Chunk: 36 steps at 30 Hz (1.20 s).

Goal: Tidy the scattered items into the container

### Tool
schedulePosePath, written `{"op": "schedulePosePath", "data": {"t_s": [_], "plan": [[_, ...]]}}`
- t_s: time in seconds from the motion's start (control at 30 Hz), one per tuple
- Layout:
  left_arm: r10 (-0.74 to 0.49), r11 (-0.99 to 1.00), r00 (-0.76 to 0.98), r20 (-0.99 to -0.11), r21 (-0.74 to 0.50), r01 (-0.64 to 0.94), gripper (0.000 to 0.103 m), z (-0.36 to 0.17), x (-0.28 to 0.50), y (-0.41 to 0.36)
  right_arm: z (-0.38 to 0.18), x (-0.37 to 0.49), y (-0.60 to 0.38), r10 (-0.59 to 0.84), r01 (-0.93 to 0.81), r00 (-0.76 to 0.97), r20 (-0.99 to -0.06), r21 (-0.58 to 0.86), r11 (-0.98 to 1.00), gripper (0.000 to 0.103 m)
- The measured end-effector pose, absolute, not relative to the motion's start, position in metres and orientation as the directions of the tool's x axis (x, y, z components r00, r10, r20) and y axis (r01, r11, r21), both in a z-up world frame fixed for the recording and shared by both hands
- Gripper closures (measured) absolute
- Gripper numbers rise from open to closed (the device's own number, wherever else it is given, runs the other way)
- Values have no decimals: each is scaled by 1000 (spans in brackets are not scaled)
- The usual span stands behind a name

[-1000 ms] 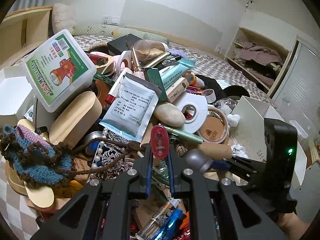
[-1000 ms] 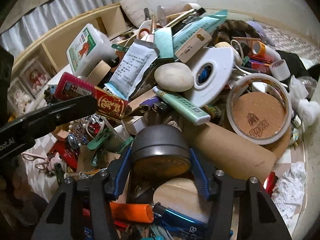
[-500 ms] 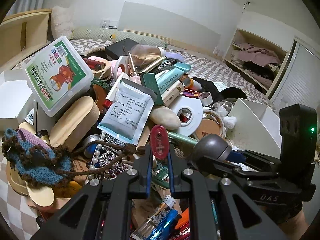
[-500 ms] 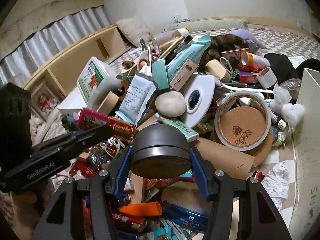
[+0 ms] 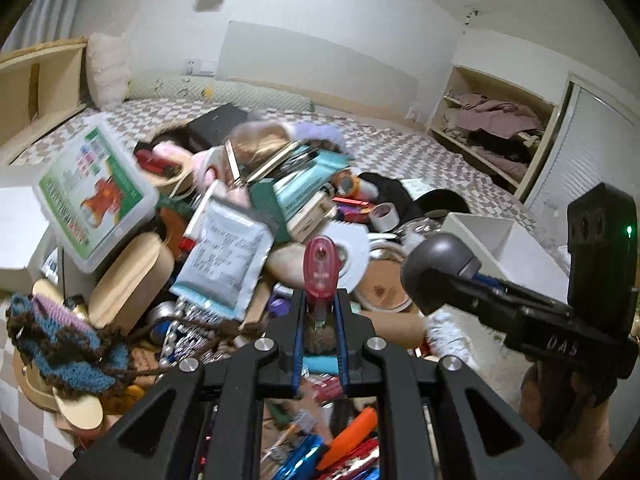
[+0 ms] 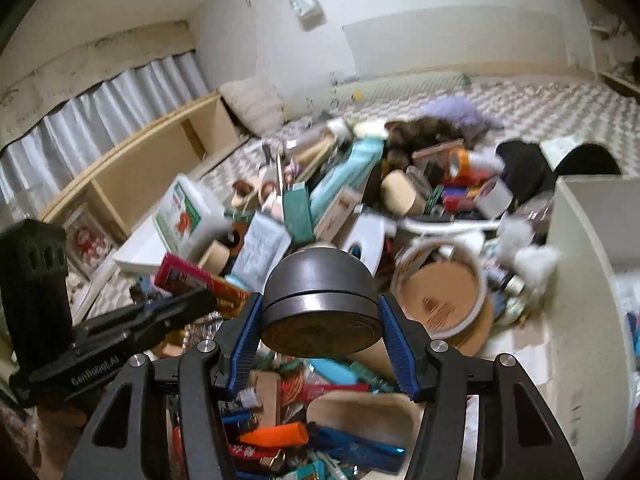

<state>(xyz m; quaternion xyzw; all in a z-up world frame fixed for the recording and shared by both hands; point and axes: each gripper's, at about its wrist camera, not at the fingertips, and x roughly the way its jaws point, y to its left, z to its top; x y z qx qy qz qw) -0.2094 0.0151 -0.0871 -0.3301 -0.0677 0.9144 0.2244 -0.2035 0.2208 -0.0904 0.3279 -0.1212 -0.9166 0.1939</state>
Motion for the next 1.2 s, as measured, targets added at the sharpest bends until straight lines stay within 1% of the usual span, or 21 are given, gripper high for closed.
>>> {"op": "schedulePosePath", "data": {"t_s": [0.2, 0.33, 0.47, 0.57, 0.6, 0.63, 0.67, 0.83, 1.03, 1.13, 1.2], "plan": [[497, -867, -695, -520, -258, -427, 89, -63, -204, 36, -62, -196, 239, -411, 272, -767, -493, 330, -904, 44], [504, -861, -693, -516, -238, -450, 89, -57, -202, 48, -50, -190, 253, -400, 260, -792, -461, 338, -904, 44], [481, -869, -681, -553, -199, -453, 89, -66, -201, 60, -49, -186, 266, -392, 240, -801, -453, 356, -903, 44], [452, -874, -643, -619, -162, -458, 88, -85, -208, 69, -52, -185, 272, -389, 228, -801, -455, 370, -901, 44], [436, -876, -629, -643, -144, -460, 85, -92, -211, 72, -54, -185, 274, -389, 225, -800, -457, 373, -900, 44], [424, -876, -616, -664, -128, -465, 76, -100, -213, 75, -55, -185, 275, -390, 222, -798, -459, 377, -899, 44], [411, -875, -602, -684, -113, -470, 69, -107, -215, 78, -57, -186, 277, -391, 220, -796, -462, 382, -898, 44], [376, -866, -536, -756, -81, -493, 69, -137, -218, 91, -63, -186, 284, -396, 208, -790, -469, 402, -892, 44], [384, -851, -493, -781, -91, -517, 69, -151, -193, 94, -68, -184, 294, -405, 202, -784, -470, 424, -883, 44], [388, -834, -483, -785, -77, -546, 69, -154, -173, 97, -69, -182, 298, -411, 201, -783, -467, 435, -878, 44], [398, -823, -476, -784, -76, -562, 66, -155, -161, 97, -69, -182, 300, -419, 203, -781, -464, 445, -872, 44]]}}
